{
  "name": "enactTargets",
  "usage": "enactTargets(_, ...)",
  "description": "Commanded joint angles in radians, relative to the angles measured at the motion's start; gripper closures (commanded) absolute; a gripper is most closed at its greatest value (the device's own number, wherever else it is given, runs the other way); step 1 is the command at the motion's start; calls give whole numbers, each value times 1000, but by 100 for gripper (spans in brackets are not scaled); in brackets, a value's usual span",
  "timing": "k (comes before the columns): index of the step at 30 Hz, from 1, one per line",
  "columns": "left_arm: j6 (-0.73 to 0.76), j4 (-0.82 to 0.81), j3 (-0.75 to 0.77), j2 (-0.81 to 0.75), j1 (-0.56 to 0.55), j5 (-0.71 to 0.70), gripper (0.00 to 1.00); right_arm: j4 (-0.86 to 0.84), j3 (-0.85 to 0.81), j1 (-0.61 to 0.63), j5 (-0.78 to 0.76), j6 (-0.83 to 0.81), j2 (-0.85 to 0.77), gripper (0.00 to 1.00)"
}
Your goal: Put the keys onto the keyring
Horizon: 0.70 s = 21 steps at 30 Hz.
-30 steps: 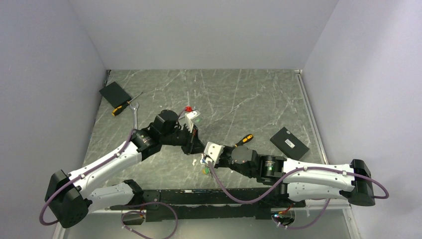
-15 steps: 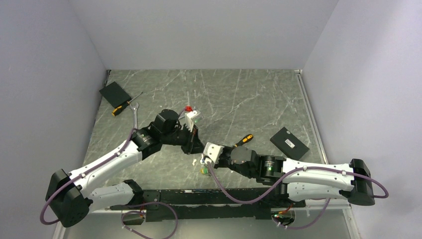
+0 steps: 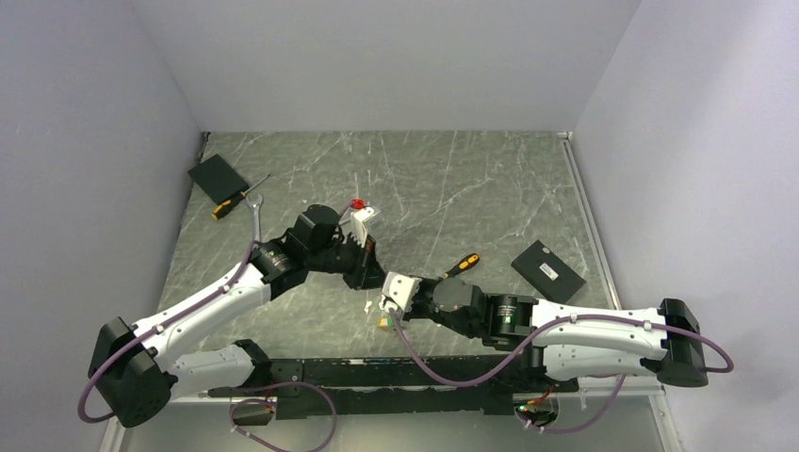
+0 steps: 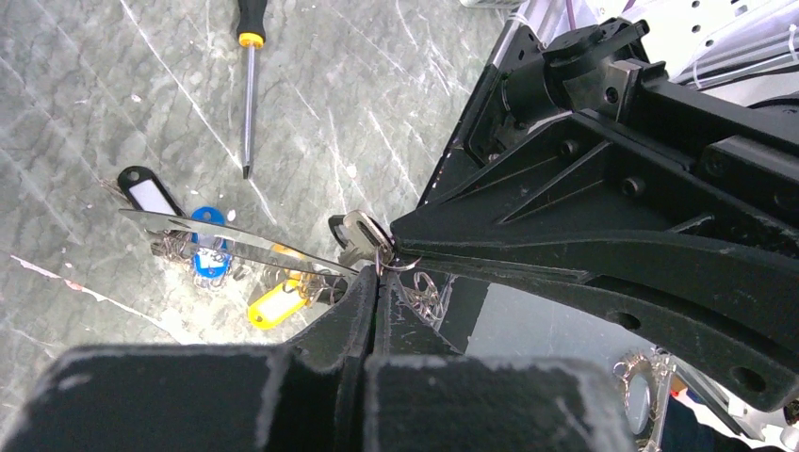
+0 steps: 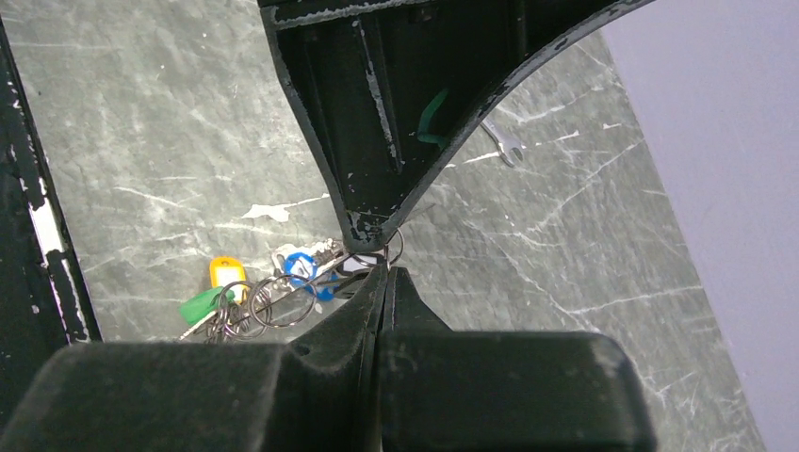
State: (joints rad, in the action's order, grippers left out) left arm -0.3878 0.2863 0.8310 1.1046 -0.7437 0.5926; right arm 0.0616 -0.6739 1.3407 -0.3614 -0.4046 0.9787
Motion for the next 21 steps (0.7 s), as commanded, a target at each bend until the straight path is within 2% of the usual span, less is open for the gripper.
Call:
enactTargets(1, -19, -41, 50, -8, 4, 14, 100, -4, -33, 5, -13, -16, 11, 100)
enactTargets(21, -52, -103, 15, -53, 15, -14, 100, 6, -29, 15, -15, 1, 23, 100)
